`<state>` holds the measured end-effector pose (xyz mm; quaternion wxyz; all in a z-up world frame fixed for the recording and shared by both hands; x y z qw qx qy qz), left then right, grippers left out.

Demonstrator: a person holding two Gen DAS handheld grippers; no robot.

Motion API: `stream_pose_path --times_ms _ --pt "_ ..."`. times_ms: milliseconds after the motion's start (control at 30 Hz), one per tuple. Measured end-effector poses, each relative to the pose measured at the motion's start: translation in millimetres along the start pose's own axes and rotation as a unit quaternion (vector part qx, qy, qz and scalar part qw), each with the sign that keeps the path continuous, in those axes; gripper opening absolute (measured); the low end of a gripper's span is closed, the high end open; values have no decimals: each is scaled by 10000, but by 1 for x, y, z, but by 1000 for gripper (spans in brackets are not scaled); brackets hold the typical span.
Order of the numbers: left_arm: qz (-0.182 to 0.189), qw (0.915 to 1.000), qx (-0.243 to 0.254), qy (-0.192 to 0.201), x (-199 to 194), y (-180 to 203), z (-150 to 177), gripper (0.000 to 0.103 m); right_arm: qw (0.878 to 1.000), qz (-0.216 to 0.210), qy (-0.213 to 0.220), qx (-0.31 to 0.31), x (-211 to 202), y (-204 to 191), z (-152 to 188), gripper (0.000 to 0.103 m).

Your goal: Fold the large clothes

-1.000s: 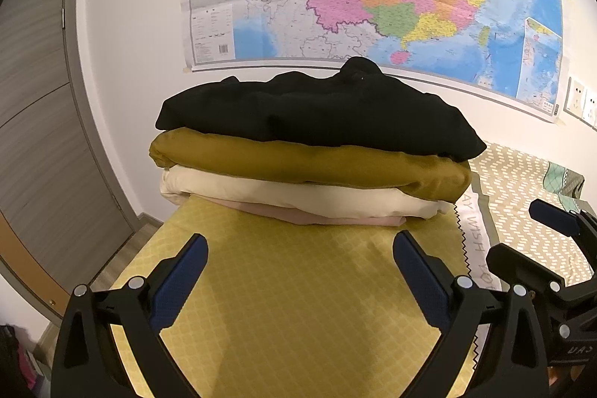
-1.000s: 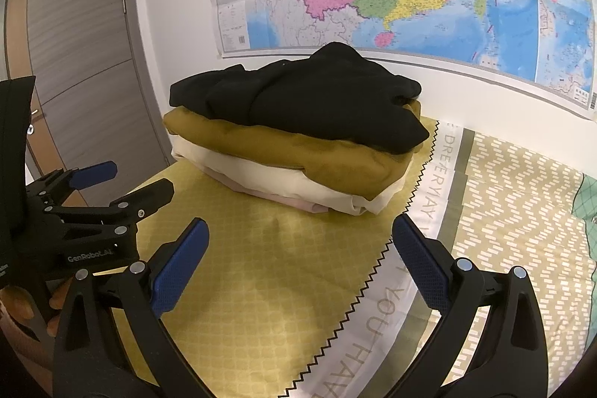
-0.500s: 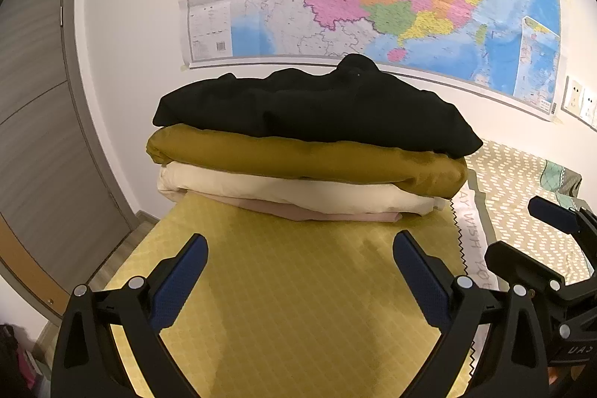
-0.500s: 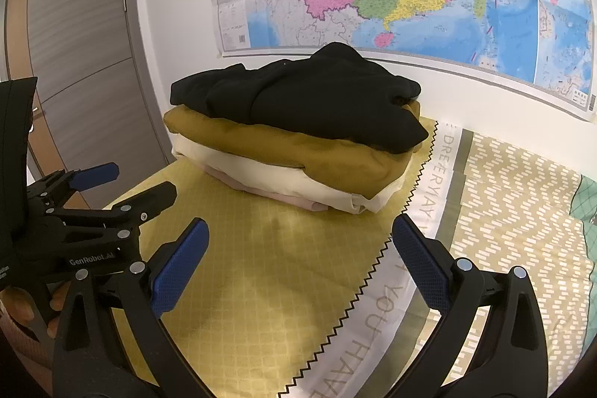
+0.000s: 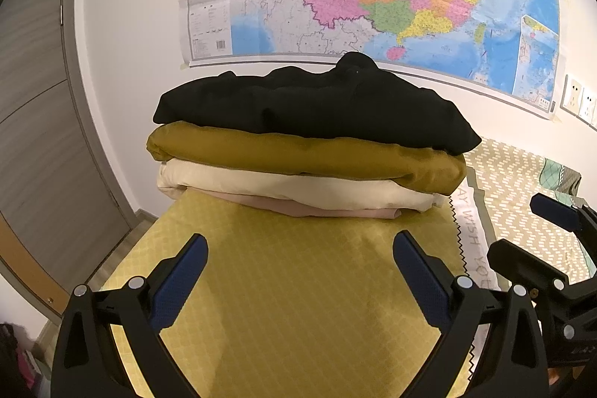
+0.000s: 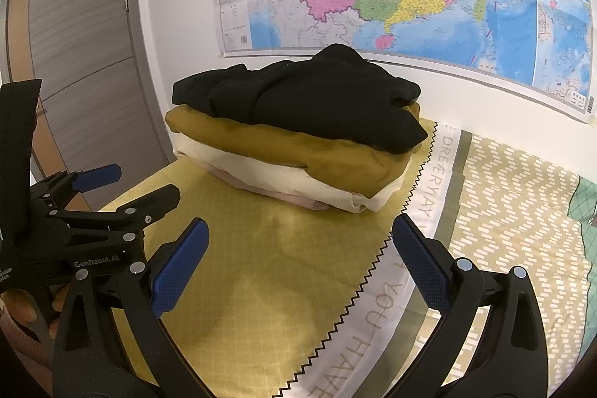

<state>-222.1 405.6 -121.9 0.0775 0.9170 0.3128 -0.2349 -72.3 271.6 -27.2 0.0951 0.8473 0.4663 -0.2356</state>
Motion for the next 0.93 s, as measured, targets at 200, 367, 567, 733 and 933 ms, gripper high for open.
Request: stream_pose_path --times_ms 200,367,567,733,933 --pt "9 10000 22 15 -3 1 1 96 10000 18 11 12 -1 0 1 97" --pt "2 10000 39 13 -5 4 2 96 10000 9 33 20 -4 -1 3 97" --pt "11 9999 141 63 -11 9 5 96 10000 -9 39 41 -8 -5 6 97" --pt "120 9997 214 -28 -11 22 12 96 9999 12 33 100 -14 -1 10 97" --pt "600 9976 149 -307 -1 61 24 96 9987 384 -20 338 -31 33 28 97"
Point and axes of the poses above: each gripper's, at about its wrist camera, not at the fingertips, and x roughly the way its jaws point, y to its right, z to its underside, the point moved 10 cm from there along x, roughly the way its jaws point, and after that the axes turned 3 degrees about y, right-handed, at the moved point
